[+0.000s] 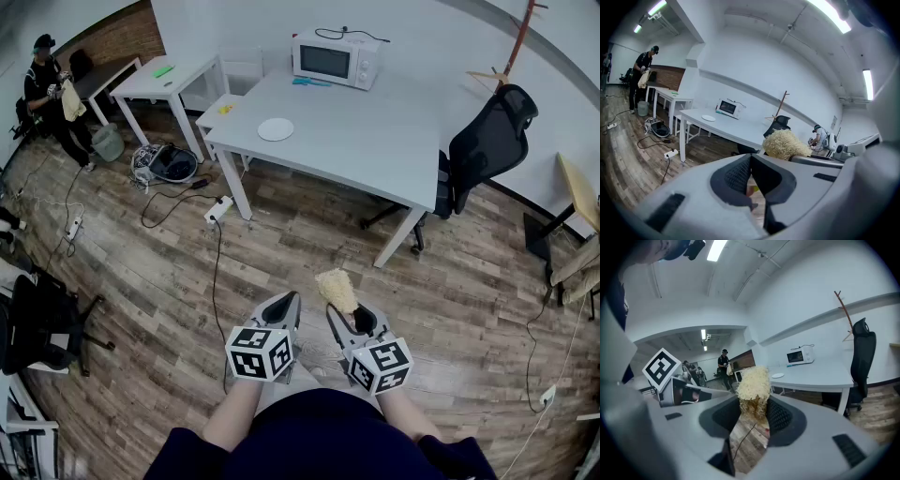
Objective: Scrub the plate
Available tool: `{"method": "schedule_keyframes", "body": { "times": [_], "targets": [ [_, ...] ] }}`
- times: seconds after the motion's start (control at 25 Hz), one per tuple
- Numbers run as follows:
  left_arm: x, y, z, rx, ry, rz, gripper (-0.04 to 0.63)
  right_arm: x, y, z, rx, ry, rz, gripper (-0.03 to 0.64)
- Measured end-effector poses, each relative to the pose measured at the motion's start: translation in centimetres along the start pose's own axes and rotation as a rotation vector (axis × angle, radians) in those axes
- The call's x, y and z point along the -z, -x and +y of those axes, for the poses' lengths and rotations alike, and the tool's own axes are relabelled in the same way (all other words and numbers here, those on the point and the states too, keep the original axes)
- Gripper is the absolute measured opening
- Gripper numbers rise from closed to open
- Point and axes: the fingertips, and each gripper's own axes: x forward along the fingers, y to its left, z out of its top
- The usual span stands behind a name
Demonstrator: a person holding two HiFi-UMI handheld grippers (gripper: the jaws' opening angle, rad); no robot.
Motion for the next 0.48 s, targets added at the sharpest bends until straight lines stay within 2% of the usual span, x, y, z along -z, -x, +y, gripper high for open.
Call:
{"method": "schedule_keyframes", "body": {
  "times": [0.48],
  "targets": [
    [0.39,0.58,0.15,-0.017,0.028,-0.002,0.018,0.20,-0.17,0.38,-0.037,0.013,0.022,0.164]
  ]
}}
